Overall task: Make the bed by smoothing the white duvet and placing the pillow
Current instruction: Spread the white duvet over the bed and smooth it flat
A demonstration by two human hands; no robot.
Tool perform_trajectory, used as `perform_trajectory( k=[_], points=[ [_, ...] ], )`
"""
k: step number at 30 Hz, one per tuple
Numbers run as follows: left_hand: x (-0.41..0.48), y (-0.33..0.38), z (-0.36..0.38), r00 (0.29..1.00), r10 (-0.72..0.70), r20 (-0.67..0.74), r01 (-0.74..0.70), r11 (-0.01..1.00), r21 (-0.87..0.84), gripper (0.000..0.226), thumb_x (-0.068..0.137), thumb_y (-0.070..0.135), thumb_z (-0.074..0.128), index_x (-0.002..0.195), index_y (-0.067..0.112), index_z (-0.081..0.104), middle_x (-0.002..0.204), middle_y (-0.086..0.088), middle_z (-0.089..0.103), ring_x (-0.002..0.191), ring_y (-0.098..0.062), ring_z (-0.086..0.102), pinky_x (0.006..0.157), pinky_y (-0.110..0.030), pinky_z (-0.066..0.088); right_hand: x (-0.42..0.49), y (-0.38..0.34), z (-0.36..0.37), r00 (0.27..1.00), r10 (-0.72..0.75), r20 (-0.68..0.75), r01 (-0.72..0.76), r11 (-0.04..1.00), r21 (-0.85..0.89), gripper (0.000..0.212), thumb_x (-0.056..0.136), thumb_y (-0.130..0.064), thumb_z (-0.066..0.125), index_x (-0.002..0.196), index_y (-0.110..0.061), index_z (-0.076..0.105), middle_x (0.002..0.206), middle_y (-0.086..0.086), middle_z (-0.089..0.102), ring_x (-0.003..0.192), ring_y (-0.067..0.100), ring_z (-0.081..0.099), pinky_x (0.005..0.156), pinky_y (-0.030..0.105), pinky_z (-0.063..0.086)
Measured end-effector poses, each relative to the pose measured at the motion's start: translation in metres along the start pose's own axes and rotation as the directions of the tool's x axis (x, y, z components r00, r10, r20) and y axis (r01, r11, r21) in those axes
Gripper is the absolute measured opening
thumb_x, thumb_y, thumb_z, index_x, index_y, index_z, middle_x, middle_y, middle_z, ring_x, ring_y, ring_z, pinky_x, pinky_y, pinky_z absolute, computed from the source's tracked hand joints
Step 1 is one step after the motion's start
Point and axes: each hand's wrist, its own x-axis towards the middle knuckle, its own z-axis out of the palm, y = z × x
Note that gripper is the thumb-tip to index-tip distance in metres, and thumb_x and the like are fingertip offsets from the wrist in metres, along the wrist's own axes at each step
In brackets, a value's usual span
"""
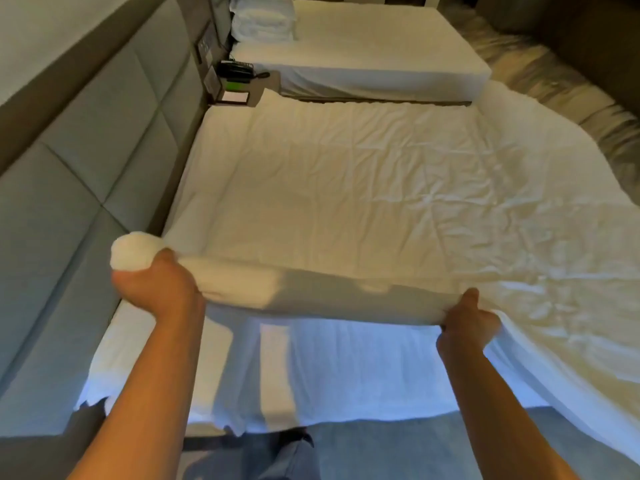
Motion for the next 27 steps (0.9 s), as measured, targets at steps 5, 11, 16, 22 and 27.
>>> perform_trajectory(
  k=[5,11,16,22,27],
  points=[
    [0.073,0.014,0.19,0.966,0.223,0.129,-0.205,0.969,-0.141,0.05,0.095,-0.003,0.053,0.142,-0.013,0.038,0.144,-0.028,0.047,0.123,-0.027,0.057,0.097,-0.019,0.05,0.082,-0.086,0.134,0.988,-0.124,0.088,0.134,0.984,-0.119,0.016,0.103,-0.024,0.049,0.1,-0.009,0.052,0.084,0.006,0.056,0.089,0.028,0.06,0.066,0.036,0.055],
    [0.15,-0.041,0.323,0.852,0.219,0.475,-0.402,0.855,0.328,0.074,0.082,0.069,0.064,0.135,0.02,0.047,0.144,-0.01,0.049,0.127,-0.028,0.052,0.111,-0.051,0.042,0.166,-0.102,0.282,0.942,-0.022,0.334,0.054,0.995,-0.087,0.043,0.106,-0.027,0.051,0.145,-0.014,0.041,0.122,0.008,0.061,0.097,0.025,0.068,0.069,0.036,0.058],
    [0.221,-0.185,0.249,0.857,-0.183,0.481,-0.458,0.156,0.875,0.116,0.075,0.078,0.067,0.162,0.024,0.012,0.163,-0.018,0.027,0.15,-0.038,0.027,0.119,-0.06,0.022,0.207,0.016,0.311,0.755,0.206,0.623,0.137,0.879,-0.456,0.062,0.109,-0.048,0.04,0.164,-0.042,0.013,0.173,-0.011,0.016,0.157,0.022,0.021,0.122,0.053,0.018],
    [0.249,-0.222,0.192,0.852,-0.145,0.503,-0.505,0.021,0.863,0.117,0.072,0.092,0.053,0.154,0.011,0.03,0.144,-0.022,0.049,0.132,-0.044,0.047,0.105,-0.061,0.037,0.209,0.103,0.297,0.646,0.289,0.707,0.322,0.737,-0.595,0.066,0.105,-0.062,0.029,0.164,-0.04,0.011,0.173,-0.01,0.012,0.159,0.017,0.012,0.126,0.045,0.011],
    [0.255,-0.212,0.152,0.843,-0.107,0.528,-0.511,0.151,0.846,0.089,0.066,0.095,0.053,0.095,0.011,0.056,0.087,-0.01,0.063,0.079,-0.03,0.062,0.073,-0.045,0.054,0.22,0.12,0.315,0.609,0.247,0.754,0.638,0.413,-0.65,0.108,0.068,-0.105,0.016,0.161,-0.052,0.01,0.174,-0.008,0.01,0.16,0.027,0.008,0.125,0.063,0.007]
  ],
)
